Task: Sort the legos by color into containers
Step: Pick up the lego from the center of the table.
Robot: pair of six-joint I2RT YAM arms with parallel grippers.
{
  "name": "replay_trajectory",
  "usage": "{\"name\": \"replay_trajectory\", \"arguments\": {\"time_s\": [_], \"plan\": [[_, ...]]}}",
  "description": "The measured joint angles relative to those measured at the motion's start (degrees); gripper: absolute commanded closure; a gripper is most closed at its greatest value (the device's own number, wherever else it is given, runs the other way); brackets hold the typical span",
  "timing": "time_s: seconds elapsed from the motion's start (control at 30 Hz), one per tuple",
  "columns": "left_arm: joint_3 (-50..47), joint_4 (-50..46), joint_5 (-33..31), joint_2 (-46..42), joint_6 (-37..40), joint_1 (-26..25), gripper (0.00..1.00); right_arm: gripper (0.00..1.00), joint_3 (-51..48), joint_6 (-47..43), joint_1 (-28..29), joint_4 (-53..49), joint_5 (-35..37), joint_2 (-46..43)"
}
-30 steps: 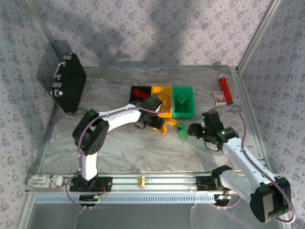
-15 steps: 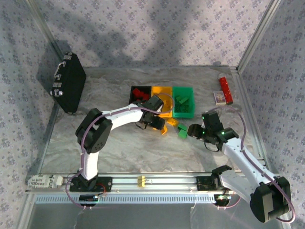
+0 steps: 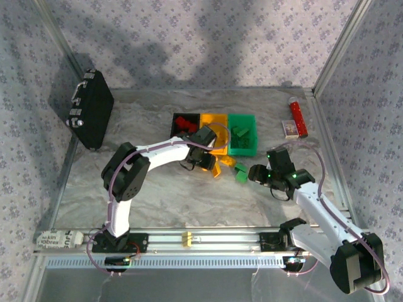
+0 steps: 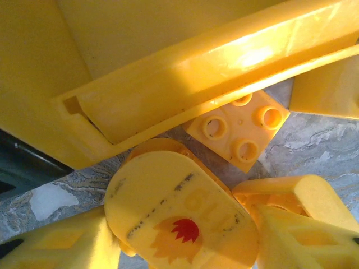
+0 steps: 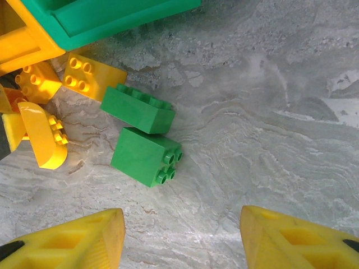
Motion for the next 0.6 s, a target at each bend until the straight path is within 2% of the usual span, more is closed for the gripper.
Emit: {"name": "replay_trajectory", "arguments": {"time_s": [0.2, 0.4, 0.6], "plan": [[-1.84, 1.09, -0.66, -1.42, 0.00, -0.72, 0.58, 0.41, 0.00, 0.00, -0.04, -0.02, 0.00, -0.37], [-6.03, 0.39, -1.77, -7.82, -0.02, -1.75, 0.60, 0.41, 0.00, 0.00, -0.04, -0.02, -0.02, -0.74], [-4.55, -0.83, -3.39, -13.31, 0.35, -1.86, 0.60, 0.42, 0.00, 0.02, -0.04, -0.02, -0.42, -0.74]]}}
